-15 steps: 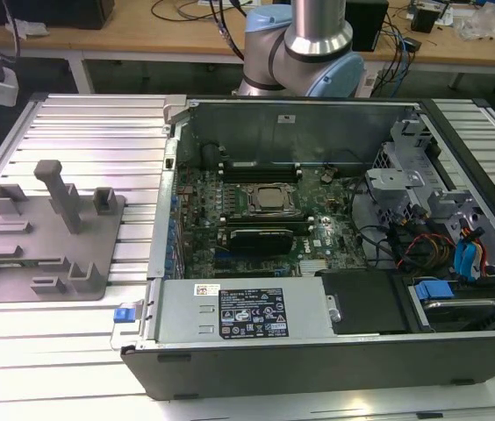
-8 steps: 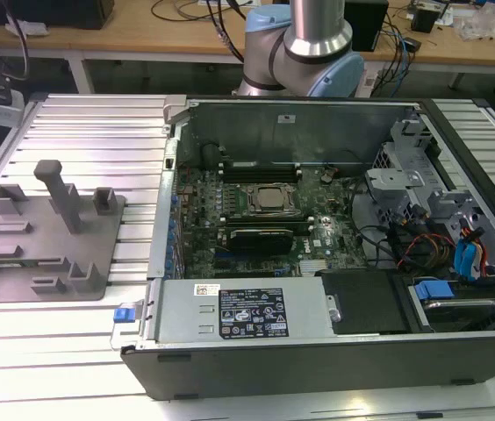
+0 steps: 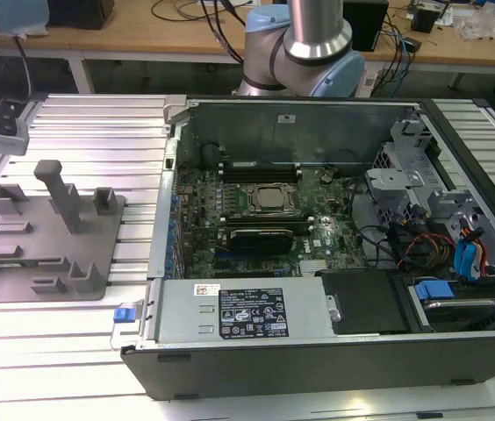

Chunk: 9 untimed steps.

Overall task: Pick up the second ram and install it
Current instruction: 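Pick up the second ram and move it above second insertion slot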

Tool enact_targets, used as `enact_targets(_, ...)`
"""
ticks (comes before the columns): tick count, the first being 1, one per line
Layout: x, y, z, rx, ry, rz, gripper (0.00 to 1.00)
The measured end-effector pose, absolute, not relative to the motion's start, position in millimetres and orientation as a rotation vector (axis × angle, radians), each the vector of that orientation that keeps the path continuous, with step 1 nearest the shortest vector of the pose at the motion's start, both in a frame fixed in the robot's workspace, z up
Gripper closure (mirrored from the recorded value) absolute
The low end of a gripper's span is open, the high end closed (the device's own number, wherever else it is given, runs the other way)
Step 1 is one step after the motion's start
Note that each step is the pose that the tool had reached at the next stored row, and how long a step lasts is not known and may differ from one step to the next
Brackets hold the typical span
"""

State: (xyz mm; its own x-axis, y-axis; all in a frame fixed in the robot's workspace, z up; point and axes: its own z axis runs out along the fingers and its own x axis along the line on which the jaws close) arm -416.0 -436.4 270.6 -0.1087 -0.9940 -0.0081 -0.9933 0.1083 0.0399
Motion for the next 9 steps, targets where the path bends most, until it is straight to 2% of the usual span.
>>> enact_targets(9,-424.1,-439.5,250.0,2.117,-2.305,-0.042,0.92)
